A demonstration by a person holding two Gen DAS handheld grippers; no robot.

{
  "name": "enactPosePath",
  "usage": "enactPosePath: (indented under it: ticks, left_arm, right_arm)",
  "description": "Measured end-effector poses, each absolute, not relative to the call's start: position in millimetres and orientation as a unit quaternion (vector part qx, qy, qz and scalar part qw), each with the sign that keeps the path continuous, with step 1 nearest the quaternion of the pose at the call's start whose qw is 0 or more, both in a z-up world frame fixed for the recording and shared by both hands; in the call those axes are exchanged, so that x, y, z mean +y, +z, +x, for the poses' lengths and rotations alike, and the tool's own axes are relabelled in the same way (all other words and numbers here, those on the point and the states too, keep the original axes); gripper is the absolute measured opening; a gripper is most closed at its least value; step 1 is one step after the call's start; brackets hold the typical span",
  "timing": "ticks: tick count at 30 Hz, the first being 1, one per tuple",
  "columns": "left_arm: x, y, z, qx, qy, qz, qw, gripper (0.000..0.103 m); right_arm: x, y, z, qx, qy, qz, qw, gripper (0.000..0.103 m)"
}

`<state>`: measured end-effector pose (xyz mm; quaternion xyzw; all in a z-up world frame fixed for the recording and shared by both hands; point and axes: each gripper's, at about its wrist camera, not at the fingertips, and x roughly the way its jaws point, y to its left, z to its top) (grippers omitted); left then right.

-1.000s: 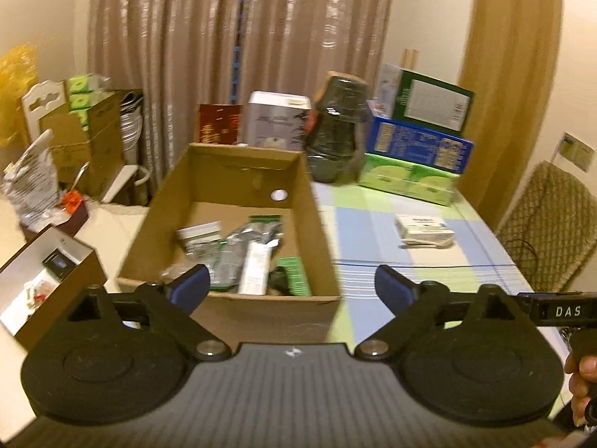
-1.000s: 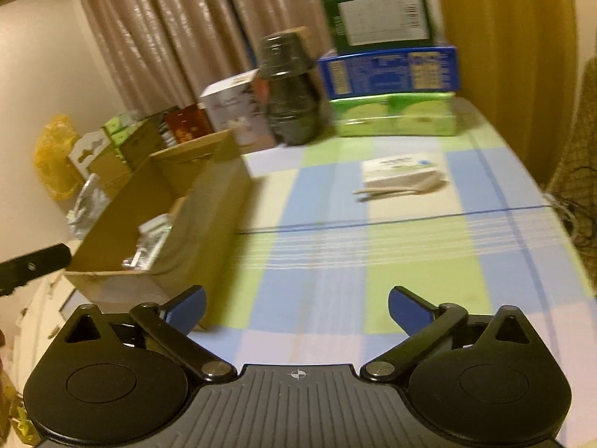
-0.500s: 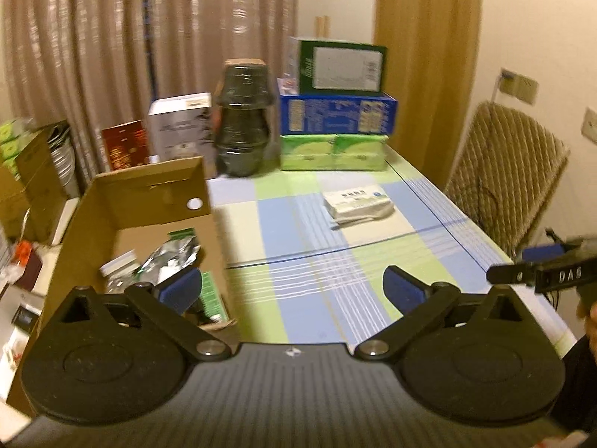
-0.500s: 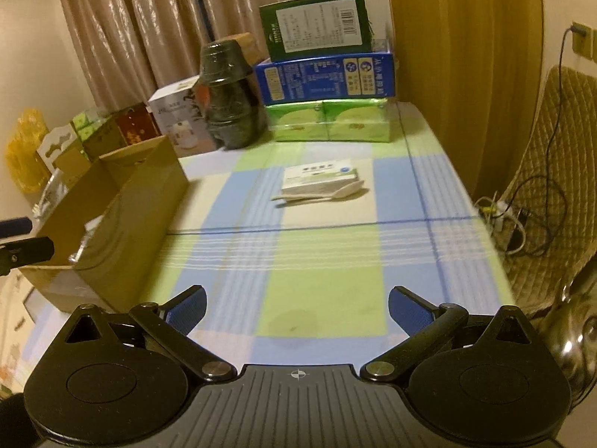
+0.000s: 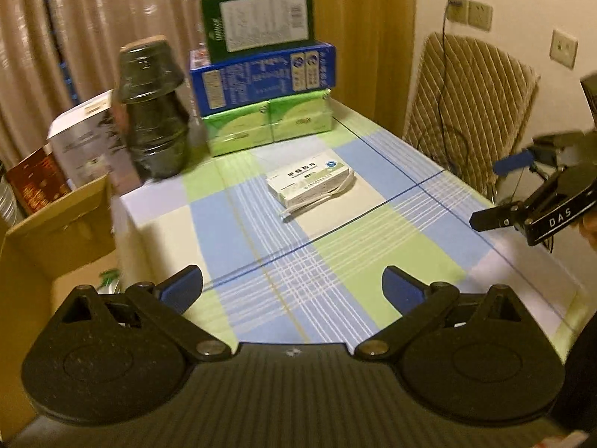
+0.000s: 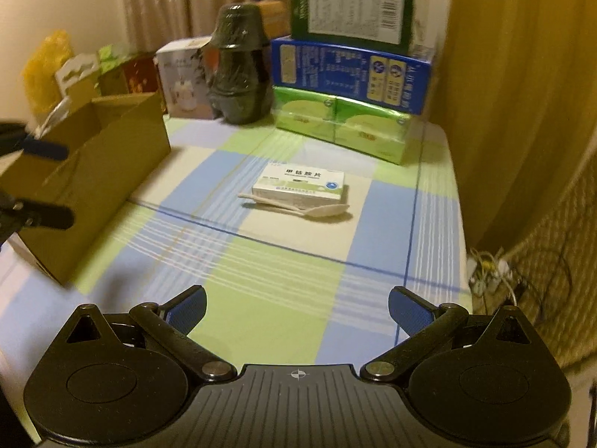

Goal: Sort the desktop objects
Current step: 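Move both tools toward the white Mecobalamin box and white spoon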

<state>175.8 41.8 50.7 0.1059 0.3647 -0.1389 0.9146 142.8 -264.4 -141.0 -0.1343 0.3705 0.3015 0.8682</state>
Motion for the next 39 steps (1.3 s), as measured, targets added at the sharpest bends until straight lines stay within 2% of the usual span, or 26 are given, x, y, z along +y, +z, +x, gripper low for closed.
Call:
enactPosePath:
  ticks: [6, 19, 25, 32, 36, 39]
  left_arm:
    - [26.0, 32.8, 224.2, 0.376, -0.172, 0.155, 0.897, 0.095]
    - [2.0, -3.9, 302.4, 0.383, -0.23, 0.243, 0.861, 0.095]
    - [6.7, -18.4, 334.1, 0.401, -0.227, 0.232, 0.857, 0.095]
    - [5.3, -34.6, 373.2, 0.411, -0.229, 0.228, 0.852, 0.095]
    - [5.5, -43.7, 390.7, 0.416, -0.23, 0.227, 0.85, 0.095]
    - [7.0, -48.4, 400.5, 0.42, -0.224, 0.225, 0.85, 0.093]
  right_arm:
    - [-254.9, -157.2, 178.4, 0.364, 0.337, -0.176, 0.85, 0.101]
    - [-234.7, -170.5, 253.5, 0.35, 0.36, -0.226, 0.834, 0.101]
    - [-230.4, -175.4, 290.3, 0.368, 0.355, -0.184, 0.84, 0.101]
    - [-212.7, -191.1, 309.4, 0.359, 0.38, -0.226, 0.822, 0.101]
    - [-213.6, -195.1, 319.8, 0.357, 0.369, -0.21, 0.832, 0.101]
    - [-220.8, -194.4, 330.1, 0.355, 0.351, -0.174, 0.848, 0.094]
